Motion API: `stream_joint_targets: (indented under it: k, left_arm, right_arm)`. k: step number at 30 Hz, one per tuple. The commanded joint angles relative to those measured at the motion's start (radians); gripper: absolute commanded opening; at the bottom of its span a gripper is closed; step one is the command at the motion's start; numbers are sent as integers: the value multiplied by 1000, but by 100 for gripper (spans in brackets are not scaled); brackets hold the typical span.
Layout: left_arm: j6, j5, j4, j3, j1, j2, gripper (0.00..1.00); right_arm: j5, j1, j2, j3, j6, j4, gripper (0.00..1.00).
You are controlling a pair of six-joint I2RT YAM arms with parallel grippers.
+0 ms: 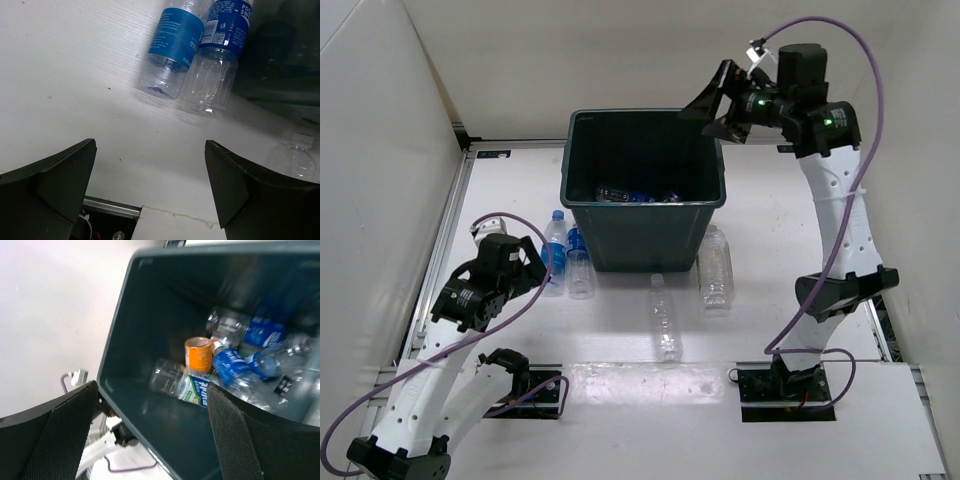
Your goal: Put the plastic bottles in the bin
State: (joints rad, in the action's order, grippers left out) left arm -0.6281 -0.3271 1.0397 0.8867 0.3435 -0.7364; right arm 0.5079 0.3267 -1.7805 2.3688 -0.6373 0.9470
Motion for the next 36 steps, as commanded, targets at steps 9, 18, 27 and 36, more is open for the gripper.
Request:
stream_joint_targets:
  k: [9,18,27,36]
  left_arm:
    - [-64,-7,51,12,5,19,100]
    - [2,-46,79,29,18,35,100]
    - [13,-32,46,18,52,28,100]
    - [36,-50,49,20,68,35,100]
  right_arm:
    - [-399,-196,235,-155,28,196,90]
    - [-229,-347,544,-926,50,76,90]
    - [-250,-115,411,-1174,-2,-68,90]
    - [-307,-35,124,-1094,19,-31,90]
